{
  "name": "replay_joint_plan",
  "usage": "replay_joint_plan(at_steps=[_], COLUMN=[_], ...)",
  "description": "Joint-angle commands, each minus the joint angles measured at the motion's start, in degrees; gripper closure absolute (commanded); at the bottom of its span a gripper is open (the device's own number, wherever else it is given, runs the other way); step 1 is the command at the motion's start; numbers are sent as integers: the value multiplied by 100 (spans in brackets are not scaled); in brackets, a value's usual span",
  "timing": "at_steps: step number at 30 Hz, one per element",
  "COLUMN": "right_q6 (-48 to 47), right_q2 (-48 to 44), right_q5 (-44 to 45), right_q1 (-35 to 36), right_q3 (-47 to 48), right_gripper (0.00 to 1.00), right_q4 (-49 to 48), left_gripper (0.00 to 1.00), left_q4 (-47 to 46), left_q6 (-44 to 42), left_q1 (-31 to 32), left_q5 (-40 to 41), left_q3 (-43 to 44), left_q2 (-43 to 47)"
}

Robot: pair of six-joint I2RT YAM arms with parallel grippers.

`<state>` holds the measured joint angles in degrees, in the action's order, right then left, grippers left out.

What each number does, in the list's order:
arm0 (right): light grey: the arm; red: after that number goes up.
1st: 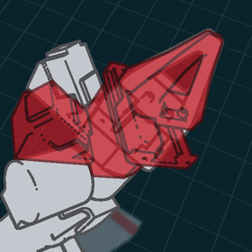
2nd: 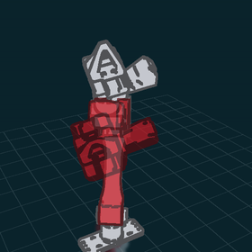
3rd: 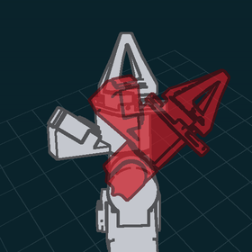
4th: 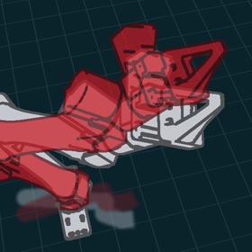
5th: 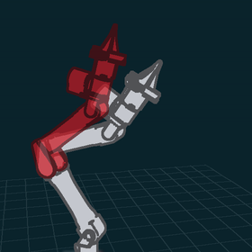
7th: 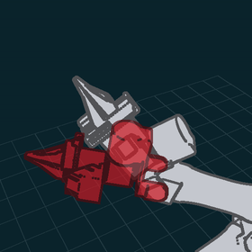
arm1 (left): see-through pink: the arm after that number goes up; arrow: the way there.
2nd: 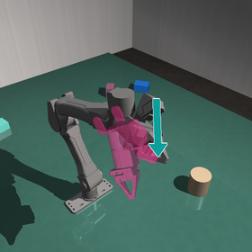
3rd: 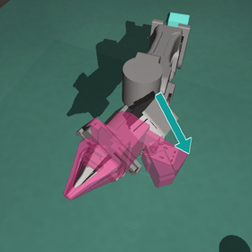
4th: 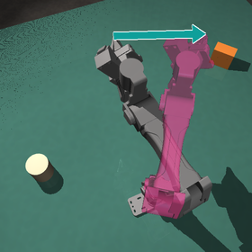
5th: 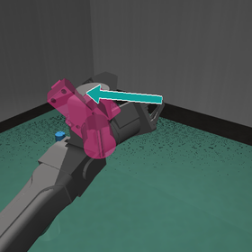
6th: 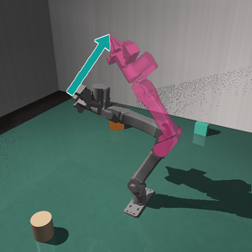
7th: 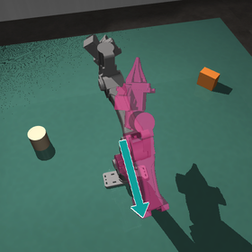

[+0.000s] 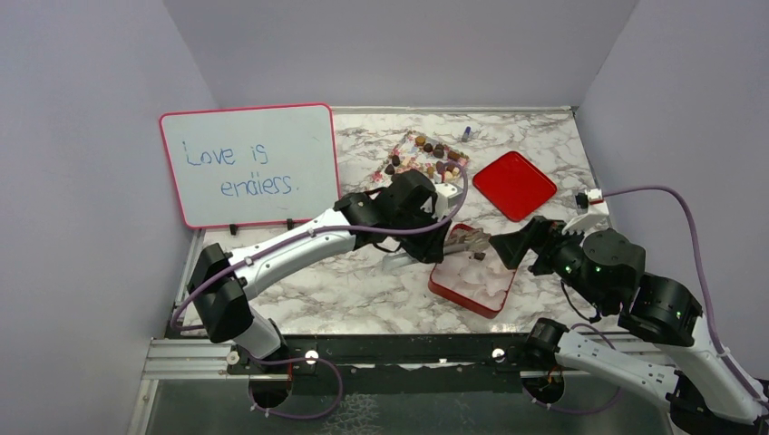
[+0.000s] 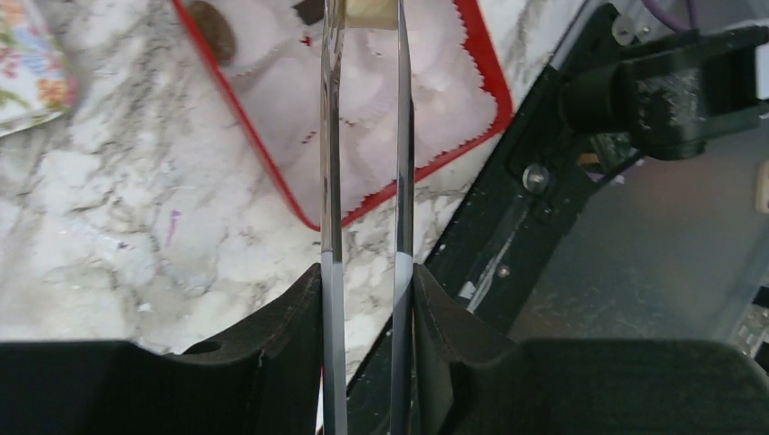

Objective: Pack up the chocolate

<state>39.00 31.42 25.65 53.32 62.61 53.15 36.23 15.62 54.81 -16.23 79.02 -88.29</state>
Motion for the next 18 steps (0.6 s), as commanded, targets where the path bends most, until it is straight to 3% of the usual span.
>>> replay_joint_plan(at_steps=[1,18], right_q6=[56,80], right_q2=[-43,-96], right_q5=[261,218], right_q1=[45,47], right_q3=[176,234], right_gripper=[6,7], right_q4=[158,118], left_gripper=[73,70], left_q4=[-634,-1106], left_q6=[297,486], left_q1=[324,856], left_q5=[-523,-295], left_q3=[-152,-412], left_q2=[205,-500])
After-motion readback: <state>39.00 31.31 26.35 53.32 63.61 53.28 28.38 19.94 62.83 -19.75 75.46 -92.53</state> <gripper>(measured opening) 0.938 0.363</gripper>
